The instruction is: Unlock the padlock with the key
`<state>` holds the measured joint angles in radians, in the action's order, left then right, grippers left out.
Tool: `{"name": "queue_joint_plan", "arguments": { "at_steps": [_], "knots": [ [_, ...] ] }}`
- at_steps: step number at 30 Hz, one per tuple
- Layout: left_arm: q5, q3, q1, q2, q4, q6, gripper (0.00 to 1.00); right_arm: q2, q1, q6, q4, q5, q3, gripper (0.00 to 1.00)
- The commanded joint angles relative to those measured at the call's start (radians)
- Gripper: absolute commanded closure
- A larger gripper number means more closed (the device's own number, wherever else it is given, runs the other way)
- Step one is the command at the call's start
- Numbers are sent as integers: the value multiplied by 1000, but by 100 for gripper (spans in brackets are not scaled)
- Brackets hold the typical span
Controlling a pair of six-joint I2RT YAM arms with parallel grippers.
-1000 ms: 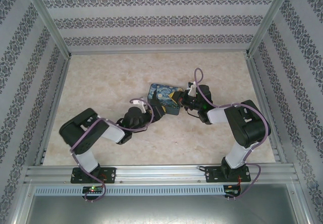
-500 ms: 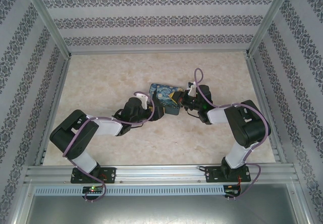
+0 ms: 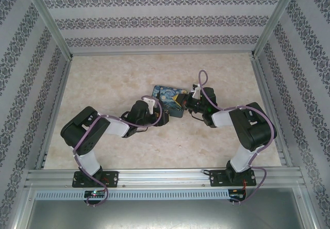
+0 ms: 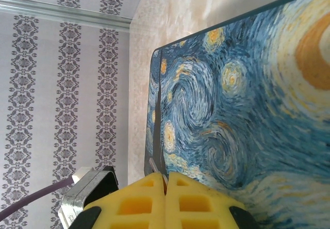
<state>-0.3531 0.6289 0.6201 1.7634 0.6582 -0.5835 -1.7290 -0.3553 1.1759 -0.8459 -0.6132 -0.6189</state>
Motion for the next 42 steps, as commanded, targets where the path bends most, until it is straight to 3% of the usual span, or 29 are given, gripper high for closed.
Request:
{"name": "queue_joint_plan", "arguments": {
  "at_steps": [1, 11, 23, 32, 42],
  "knots": [
    [47, 22, 18, 17, 21, 58, 29, -15, 9, -3, -1, 15, 22, 100],
    [112, 60, 49, 69, 15, 94, 29, -20, 12, -2, -1, 11, 21, 100],
    [65, 115, 79, 130, 57, 65, 29, -33, 13, 6, -2, 15, 18, 100],
    [-50, 91, 79, 130, 199, -40, 29, -40, 14, 2, -1, 18, 19, 100],
    [-17, 60, 75, 148, 307, -152, 29, -40, 18, 1, -1, 18, 25, 100]
  ]
}}
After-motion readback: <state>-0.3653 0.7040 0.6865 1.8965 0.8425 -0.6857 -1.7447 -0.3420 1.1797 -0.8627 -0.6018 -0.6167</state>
